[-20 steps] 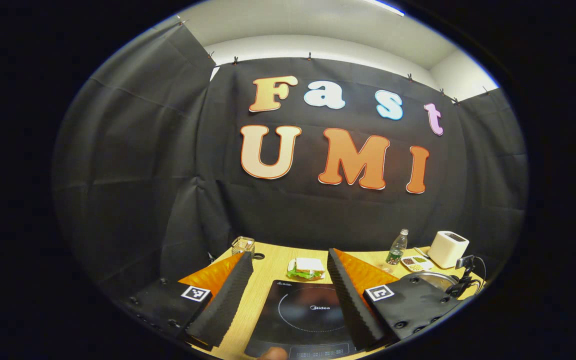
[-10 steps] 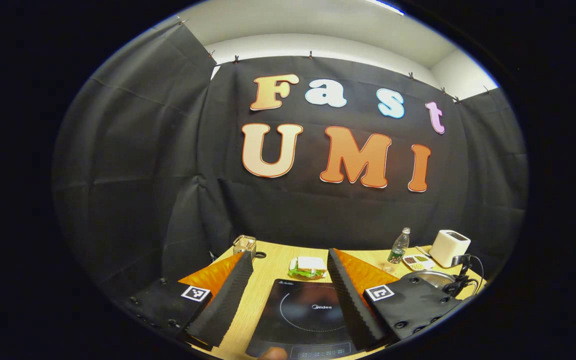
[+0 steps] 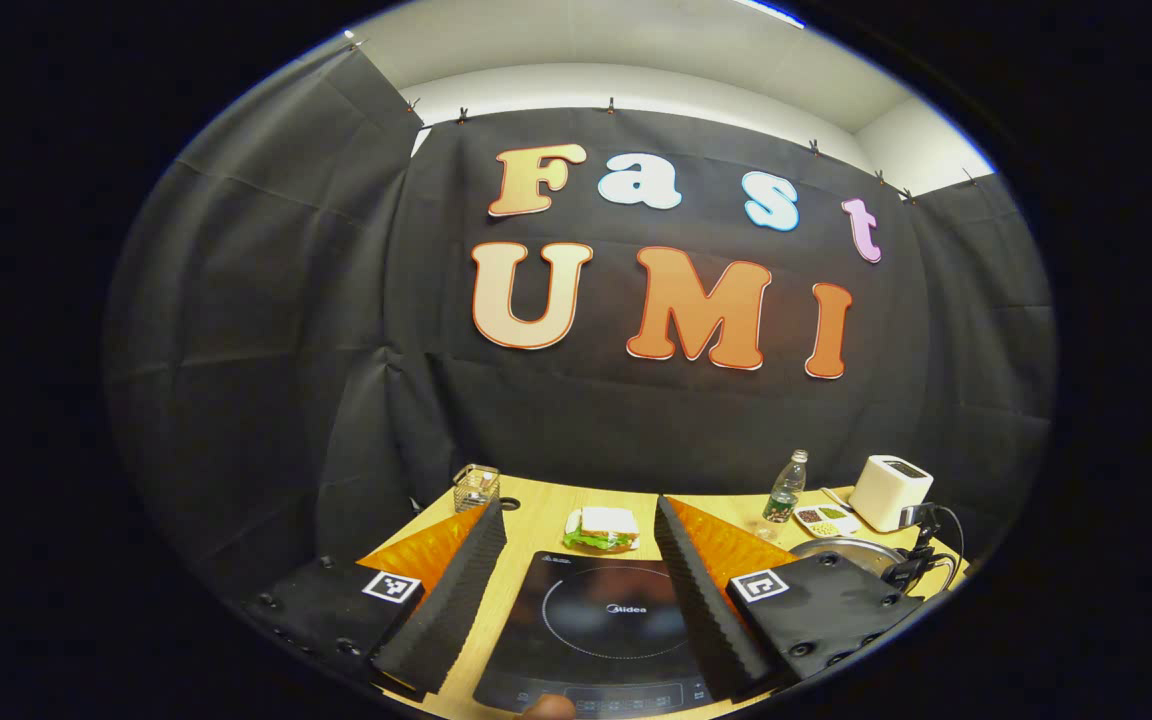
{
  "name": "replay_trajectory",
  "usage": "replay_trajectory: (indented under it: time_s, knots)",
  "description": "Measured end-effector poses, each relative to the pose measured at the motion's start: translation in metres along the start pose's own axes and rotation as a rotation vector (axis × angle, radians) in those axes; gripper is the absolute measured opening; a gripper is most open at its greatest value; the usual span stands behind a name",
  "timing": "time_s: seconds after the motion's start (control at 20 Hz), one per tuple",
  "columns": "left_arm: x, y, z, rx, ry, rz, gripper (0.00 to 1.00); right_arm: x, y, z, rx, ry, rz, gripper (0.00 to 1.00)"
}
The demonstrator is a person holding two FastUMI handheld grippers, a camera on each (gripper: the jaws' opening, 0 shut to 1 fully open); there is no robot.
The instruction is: First push the handle of the pot to place it horizontally, then grasp the pot with both hands and set it on the induction cooktop.
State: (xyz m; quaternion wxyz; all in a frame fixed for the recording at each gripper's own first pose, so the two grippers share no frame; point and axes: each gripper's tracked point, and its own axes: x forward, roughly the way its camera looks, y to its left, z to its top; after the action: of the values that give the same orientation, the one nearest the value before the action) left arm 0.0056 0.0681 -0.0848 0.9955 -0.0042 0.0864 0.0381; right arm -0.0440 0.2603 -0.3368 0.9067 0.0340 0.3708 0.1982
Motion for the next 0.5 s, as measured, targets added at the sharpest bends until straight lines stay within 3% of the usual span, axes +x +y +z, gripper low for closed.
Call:
replay_trajectory:
  time_s: [0.5]
  knots:
    - [0.015, -0.087, -0.044, 0.025, 0.09, -0.127, 0.98, -0.072, -0.056, 0.023, -0.023, -0.074, -0.007, 0.0]
